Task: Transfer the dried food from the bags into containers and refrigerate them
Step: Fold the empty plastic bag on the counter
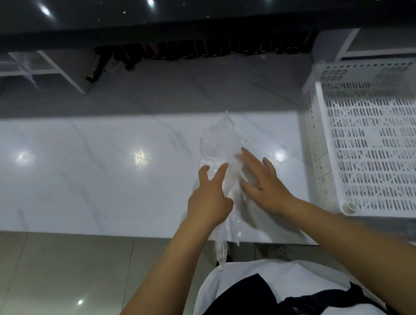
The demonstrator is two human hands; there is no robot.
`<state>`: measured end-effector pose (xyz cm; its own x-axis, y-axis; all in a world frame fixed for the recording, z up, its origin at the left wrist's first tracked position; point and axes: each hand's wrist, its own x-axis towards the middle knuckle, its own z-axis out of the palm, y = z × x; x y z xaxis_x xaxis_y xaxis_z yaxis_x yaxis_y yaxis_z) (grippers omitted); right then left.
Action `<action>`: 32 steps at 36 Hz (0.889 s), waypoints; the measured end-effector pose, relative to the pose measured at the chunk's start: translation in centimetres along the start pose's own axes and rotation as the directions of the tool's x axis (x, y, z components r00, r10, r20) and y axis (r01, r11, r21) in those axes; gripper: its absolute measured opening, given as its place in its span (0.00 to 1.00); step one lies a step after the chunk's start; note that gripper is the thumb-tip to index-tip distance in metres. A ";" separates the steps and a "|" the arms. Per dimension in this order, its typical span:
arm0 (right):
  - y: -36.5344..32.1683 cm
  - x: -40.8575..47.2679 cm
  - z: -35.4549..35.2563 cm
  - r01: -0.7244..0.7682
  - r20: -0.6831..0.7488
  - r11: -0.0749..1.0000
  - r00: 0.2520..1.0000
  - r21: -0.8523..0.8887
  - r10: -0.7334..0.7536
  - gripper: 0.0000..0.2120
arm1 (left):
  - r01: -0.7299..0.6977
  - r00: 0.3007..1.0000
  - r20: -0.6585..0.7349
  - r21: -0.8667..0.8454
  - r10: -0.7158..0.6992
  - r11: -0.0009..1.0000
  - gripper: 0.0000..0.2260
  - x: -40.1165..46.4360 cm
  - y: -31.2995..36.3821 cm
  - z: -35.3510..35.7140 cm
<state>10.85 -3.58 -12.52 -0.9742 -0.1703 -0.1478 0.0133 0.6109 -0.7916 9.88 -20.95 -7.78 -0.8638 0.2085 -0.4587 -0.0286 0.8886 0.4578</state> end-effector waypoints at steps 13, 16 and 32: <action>-6.7 2.6 -0.6 0.370 0.054 0.798 0.918 -0.476 -0.394 0.22 | -0.042 0.997 -0.057 0.043 0.045 0.998 0.27 0.2 0.3 2.6; -5.2 6.0 -0.3 0.170 0.157 0.749 0.984 -0.641 -0.089 0.25 | -0.052 0.985 -0.160 0.042 0.058 0.998 0.28 -0.4 0.1 3.5; 1.1 7.0 0.5 0.008 0.004 0.683 1.000 -0.730 -0.007 0.29 | -0.079 0.987 -0.113 0.260 0.112 0.962 0.34 -5.4 -2.0 8.8</action>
<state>4.14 -4.48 -14.74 -0.9735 -0.1777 -0.1440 -0.1628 0.9806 -0.1094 19.05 -20.25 -12.87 -0.9128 0.2592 -0.3155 0.1718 0.9447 0.2792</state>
